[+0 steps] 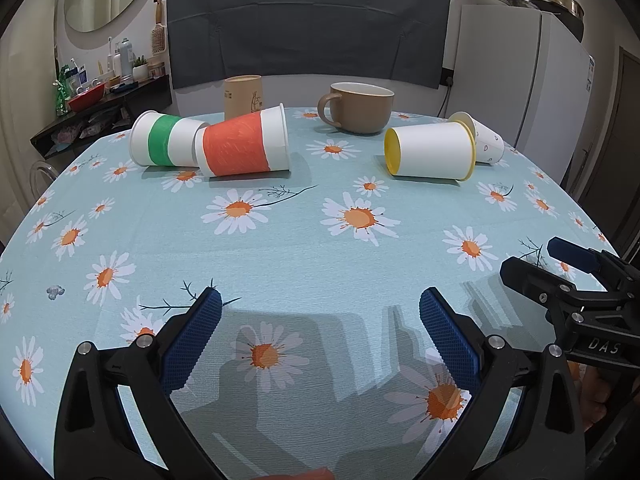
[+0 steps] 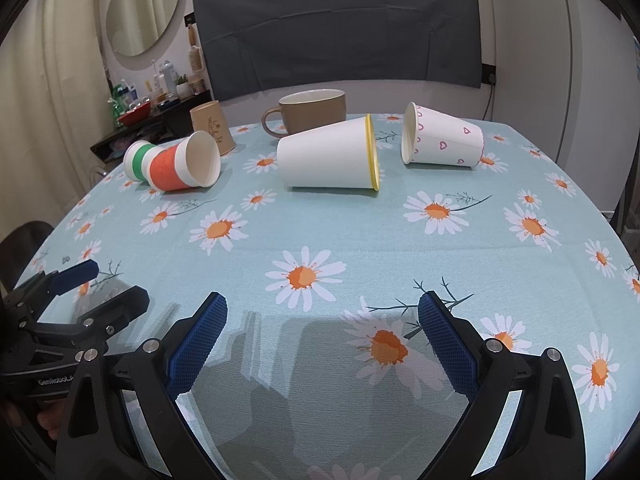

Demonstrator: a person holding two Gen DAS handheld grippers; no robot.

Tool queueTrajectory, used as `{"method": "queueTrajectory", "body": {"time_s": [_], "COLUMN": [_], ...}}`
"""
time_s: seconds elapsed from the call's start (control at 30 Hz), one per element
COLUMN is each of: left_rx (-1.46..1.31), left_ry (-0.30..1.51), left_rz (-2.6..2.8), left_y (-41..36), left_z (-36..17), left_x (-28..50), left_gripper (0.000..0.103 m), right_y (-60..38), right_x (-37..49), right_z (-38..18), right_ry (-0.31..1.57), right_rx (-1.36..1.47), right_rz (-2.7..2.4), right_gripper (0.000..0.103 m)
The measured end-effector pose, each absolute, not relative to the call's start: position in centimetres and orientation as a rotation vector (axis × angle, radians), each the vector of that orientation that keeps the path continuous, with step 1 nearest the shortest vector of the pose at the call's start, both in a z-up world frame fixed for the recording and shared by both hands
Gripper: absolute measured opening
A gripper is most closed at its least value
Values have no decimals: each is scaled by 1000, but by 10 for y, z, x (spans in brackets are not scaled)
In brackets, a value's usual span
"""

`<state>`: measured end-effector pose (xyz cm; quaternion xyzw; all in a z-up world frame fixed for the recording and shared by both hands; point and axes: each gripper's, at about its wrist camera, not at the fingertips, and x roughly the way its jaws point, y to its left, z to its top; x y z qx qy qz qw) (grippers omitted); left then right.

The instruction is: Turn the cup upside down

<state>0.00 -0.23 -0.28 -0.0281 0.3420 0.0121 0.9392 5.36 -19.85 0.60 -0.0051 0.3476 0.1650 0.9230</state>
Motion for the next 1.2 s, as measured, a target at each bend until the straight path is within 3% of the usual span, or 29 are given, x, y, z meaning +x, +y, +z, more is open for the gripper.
{"method": "queueTrajectory", "body": {"time_s": [1.2], "left_rx": [-19], "left_ry": [709], "left_rz": [29], "left_y": [0], "left_z": [15], "left_x": [9], "left_gripper": [97], "right_y": [-196], "right_x": [70], "right_z": [15], "right_ry": [747], "right_rx": [-60], "right_rz": [331], "right_gripper": [92]}}
